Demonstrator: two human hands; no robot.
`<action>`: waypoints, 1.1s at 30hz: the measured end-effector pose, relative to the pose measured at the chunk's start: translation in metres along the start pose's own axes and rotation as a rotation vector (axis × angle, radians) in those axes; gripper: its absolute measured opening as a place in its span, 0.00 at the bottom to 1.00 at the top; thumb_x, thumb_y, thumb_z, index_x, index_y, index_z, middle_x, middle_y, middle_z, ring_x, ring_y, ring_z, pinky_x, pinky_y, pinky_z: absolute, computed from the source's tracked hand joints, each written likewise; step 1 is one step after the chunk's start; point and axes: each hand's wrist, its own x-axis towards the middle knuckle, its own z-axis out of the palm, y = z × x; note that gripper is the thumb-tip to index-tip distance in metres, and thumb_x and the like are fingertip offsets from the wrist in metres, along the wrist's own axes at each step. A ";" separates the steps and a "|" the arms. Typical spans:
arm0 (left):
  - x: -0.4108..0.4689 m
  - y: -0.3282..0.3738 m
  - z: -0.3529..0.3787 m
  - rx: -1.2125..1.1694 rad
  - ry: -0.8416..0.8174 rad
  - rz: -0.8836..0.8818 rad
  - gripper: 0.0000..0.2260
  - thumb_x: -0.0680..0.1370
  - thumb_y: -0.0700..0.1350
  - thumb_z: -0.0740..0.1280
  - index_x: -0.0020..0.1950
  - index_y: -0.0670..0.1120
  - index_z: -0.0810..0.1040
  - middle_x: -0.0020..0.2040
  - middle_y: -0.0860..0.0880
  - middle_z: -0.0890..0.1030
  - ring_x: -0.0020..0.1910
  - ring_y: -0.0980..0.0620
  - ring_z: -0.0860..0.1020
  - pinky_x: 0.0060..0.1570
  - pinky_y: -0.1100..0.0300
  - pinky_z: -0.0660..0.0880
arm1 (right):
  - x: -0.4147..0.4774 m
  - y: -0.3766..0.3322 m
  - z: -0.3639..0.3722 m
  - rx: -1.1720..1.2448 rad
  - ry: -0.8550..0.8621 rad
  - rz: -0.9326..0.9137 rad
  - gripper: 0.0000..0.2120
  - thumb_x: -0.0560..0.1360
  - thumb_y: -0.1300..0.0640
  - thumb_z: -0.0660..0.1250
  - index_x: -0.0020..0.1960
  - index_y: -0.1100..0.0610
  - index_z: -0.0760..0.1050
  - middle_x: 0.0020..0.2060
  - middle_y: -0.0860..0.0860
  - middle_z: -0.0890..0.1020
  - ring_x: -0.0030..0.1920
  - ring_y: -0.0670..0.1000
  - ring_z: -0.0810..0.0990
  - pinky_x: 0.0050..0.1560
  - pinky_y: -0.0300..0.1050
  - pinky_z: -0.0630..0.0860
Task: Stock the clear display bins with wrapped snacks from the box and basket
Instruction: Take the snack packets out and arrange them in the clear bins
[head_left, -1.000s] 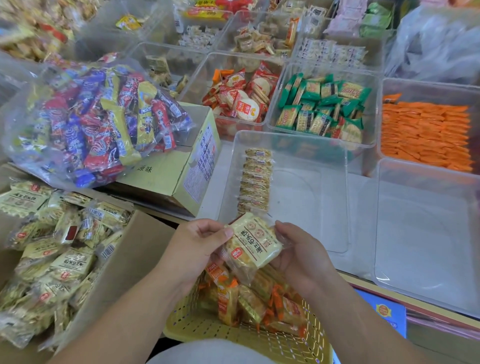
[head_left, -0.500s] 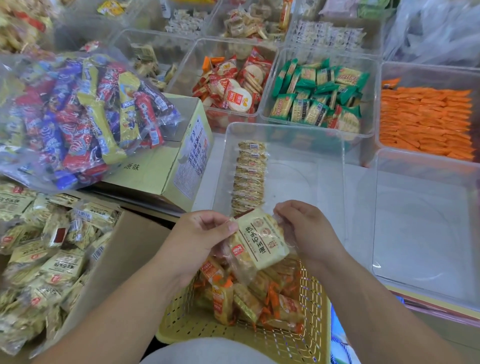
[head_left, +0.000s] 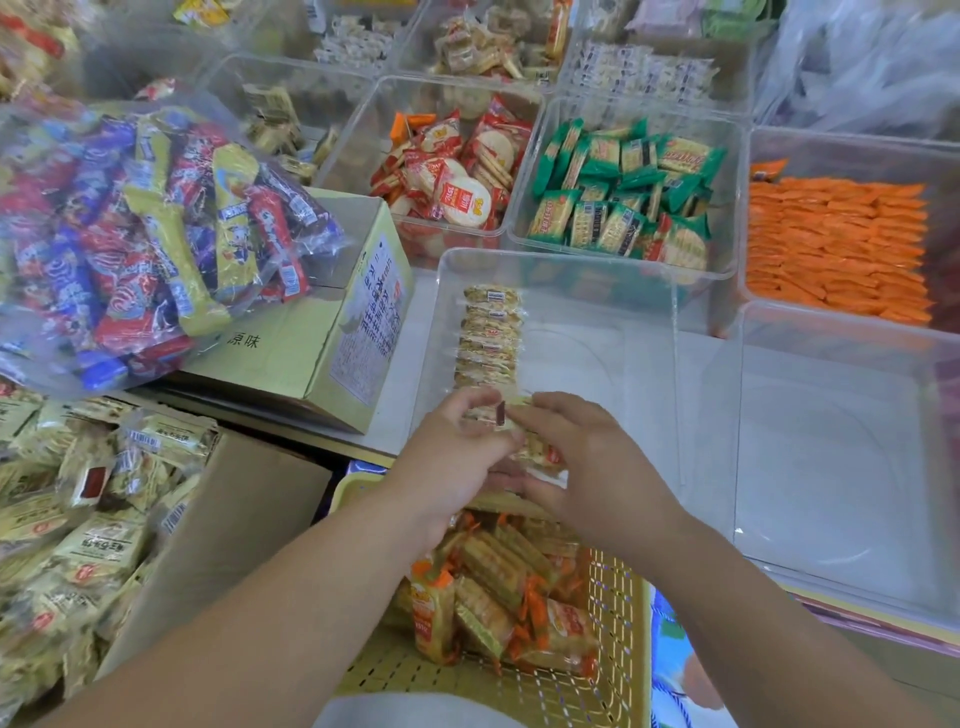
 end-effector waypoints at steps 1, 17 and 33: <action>0.001 0.001 -0.001 0.076 -0.021 -0.008 0.15 0.80 0.46 0.73 0.66 0.56 0.78 0.54 0.47 0.85 0.44 0.50 0.87 0.51 0.48 0.85 | 0.002 0.007 0.002 -0.002 0.000 -0.022 0.26 0.74 0.52 0.75 0.71 0.49 0.75 0.66 0.52 0.78 0.65 0.54 0.76 0.64 0.47 0.74; 0.018 -0.033 -0.061 1.169 0.092 0.109 0.43 0.80 0.68 0.61 0.84 0.43 0.51 0.85 0.46 0.55 0.82 0.45 0.58 0.77 0.51 0.60 | 0.051 0.082 0.016 -0.090 -0.953 0.372 0.28 0.83 0.40 0.55 0.81 0.42 0.55 0.80 0.45 0.60 0.79 0.51 0.59 0.76 0.50 0.54; 0.024 -0.037 -0.068 1.174 0.062 0.161 0.43 0.80 0.69 0.60 0.85 0.44 0.51 0.85 0.48 0.53 0.83 0.47 0.54 0.79 0.53 0.56 | 0.067 0.060 0.040 -0.136 -0.878 0.399 0.24 0.86 0.50 0.53 0.81 0.52 0.59 0.80 0.50 0.60 0.79 0.53 0.59 0.75 0.47 0.56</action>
